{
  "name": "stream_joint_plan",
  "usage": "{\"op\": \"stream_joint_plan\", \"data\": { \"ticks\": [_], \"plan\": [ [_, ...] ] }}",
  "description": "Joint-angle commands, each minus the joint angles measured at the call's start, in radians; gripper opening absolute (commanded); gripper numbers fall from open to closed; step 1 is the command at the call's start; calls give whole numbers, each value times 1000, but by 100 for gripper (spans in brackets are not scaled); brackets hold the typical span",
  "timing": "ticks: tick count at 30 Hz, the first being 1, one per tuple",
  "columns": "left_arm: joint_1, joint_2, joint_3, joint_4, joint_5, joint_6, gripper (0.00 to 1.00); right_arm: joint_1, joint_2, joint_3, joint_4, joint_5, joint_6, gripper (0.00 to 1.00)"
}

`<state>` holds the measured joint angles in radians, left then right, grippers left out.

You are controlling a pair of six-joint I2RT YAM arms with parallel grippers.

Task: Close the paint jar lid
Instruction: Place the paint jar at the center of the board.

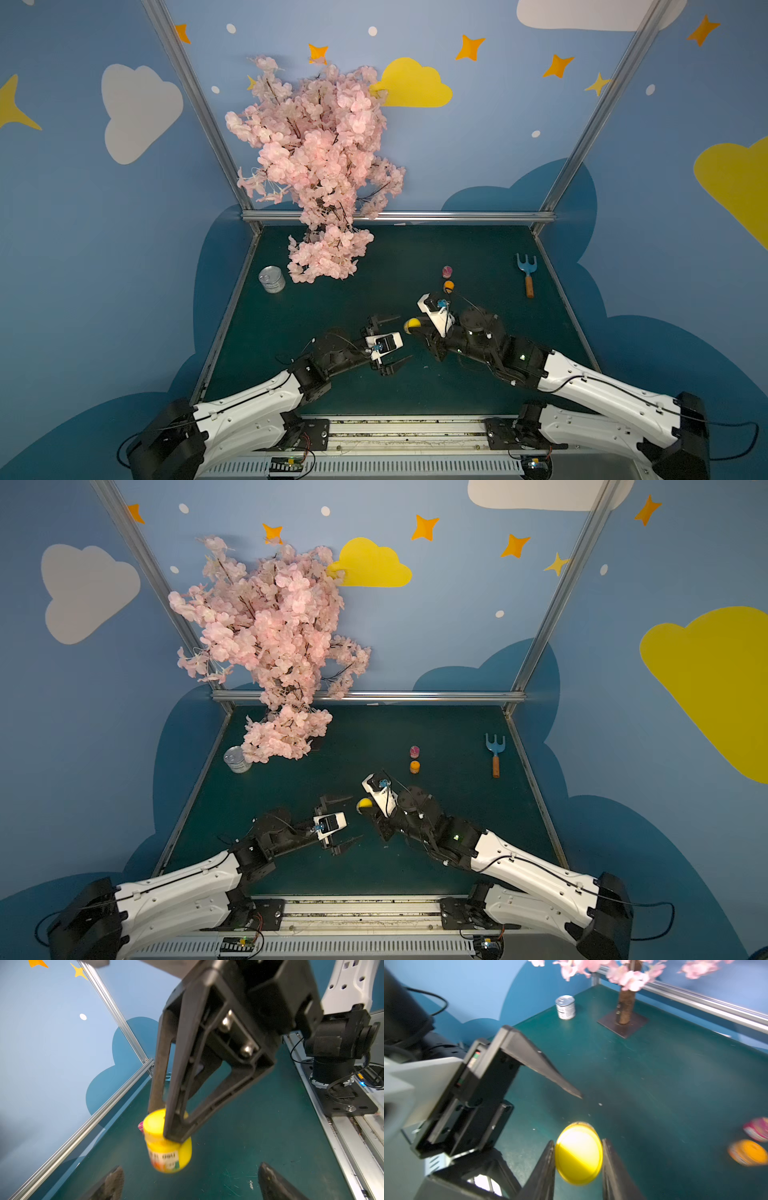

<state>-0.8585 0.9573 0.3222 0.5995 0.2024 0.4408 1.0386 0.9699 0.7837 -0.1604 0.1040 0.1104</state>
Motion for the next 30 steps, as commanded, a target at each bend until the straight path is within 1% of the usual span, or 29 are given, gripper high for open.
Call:
{"op": "stream_joint_plan", "data": {
  "ticks": [1,3,5,6,8,9,10,11,13,14,15,19,20,22,24,26,30],
  "plan": [
    [1,15,-27,70,-47,-25,100,-26,-32,70,-147,158,34,0],
    [4,46,-26,100,-71,-69,100,-48,-40,88,-227,233,67,0],
    [5,86,5,71,-91,-122,100,-84,-52,90,-284,287,91,0],
    [7,106,38,13,-84,-149,100,-112,-59,85,-310,298,105,0],
    [5,147,123,-137,-13,-143,100,-170,-77,77,-338,286,119,0],
    [6,170,155,-181,15,-134,100,-198,-85,74,-352,287,122,0],
    [5,194,170,-172,15,-143,100,-230,-89,72,-365,292,122,0],
    [6,222,168,-132,-12,-162,100,-261,-88,72,-373,290,116,0],
    [6,290,157,-12,-131,-229,100,-347,-71,70,-381,256,104,0],
    [6,330,162,30,-192,-268,100,-396,-58,69,-376,219,103,0],
    [5,366,177,40,-220,-291,100,-437,-46,60,-356,189,101,0],
    [3,466,257,-5,-245,-376,100,-566,45,37,-263,95,66,0],
    [3,480,275,-36,-228,-375,100,-585,74,36,-247,89,62,0],
    [0,504,297,-86,-142,-313,100,-624,137,38,-219,54,50,0],
    [-6,511,289,-93,-96,-260,100,-653,184,36,-168,30,37,0],
    [-6,516,288,-89,-96,-253,100,-681,228,43,-123,-16,22,0],
    [-10,554,317,-107,-133,-256,100,-709,348,116,-108,-48,-13,0]
  ]
}}
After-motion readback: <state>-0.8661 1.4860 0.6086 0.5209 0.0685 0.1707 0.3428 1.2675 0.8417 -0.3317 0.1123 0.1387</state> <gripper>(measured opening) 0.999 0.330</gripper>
